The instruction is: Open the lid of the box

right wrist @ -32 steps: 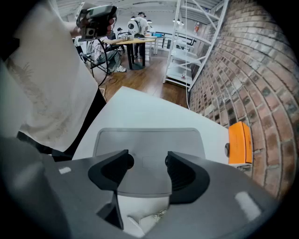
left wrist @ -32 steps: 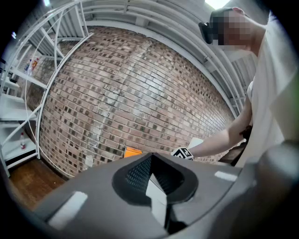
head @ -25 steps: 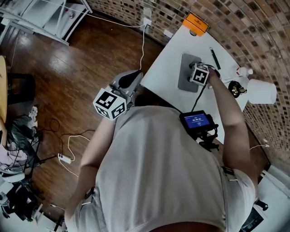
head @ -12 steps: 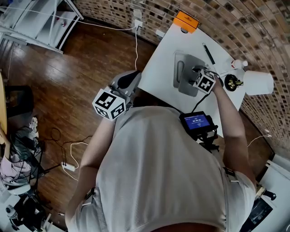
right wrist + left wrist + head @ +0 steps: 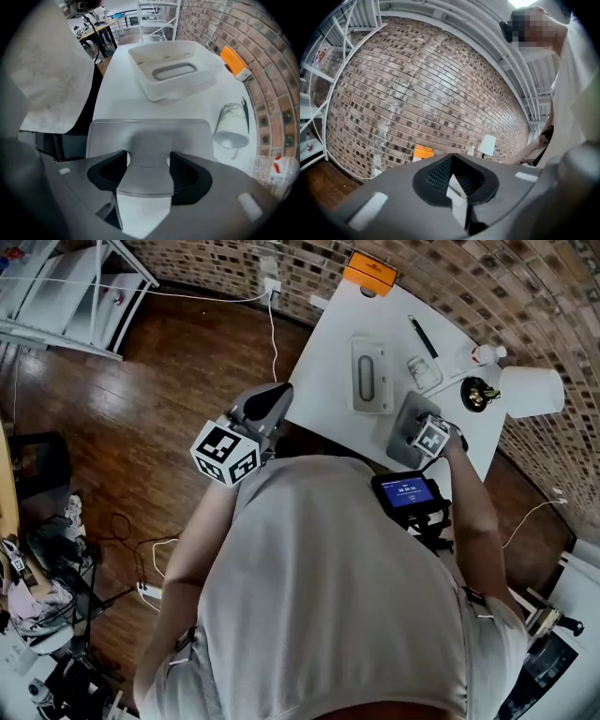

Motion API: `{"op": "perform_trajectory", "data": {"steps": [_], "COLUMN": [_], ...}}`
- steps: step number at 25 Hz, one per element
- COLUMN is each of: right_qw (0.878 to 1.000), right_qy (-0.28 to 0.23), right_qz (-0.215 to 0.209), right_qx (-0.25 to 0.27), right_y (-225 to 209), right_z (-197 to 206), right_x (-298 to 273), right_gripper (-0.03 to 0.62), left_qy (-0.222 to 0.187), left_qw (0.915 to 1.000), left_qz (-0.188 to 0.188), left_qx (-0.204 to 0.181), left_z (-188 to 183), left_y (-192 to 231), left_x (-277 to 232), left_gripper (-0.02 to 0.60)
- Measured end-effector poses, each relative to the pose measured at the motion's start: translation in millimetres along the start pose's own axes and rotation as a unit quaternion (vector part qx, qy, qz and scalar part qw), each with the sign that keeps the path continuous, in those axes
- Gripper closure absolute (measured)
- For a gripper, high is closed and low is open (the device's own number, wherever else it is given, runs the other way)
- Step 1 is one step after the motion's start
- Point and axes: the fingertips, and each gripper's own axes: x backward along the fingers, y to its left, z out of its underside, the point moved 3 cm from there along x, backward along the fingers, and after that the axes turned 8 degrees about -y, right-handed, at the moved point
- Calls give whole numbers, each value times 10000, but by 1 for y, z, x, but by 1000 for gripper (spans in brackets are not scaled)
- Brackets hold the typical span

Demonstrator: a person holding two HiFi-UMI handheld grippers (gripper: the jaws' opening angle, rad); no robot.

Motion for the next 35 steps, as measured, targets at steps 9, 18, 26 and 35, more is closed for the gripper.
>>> {"op": "perform_trajectory", "data": {"steps": [9, 18, 26, 35], "right_qw": [9998, 9349, 8300, 8188], "right_qy": [-60, -3393, -5554, -5687], "right_qz": [-51, 1029, 246, 109], "right_qx": [189, -154, 448, 780], "right_y": [6, -27, 22, 41], "right_z": [11, -135, -232, -249], "right_x": [-14, 131, 243, 258], "right_gripper": [309, 592, 594, 594], "left_qy": [11, 10, 47, 79], "left_qw": [10000, 10000, 9998, 9996], "left_qz": [-54, 74, 167, 226], "left_qx": [17, 21, -108, -150], "left_z": [3, 5, 3, 5], "left_y": [1, 0, -6, -8], "left_x": [2, -7, -9, -10], "left_gripper": [581, 581, 581, 581]}}
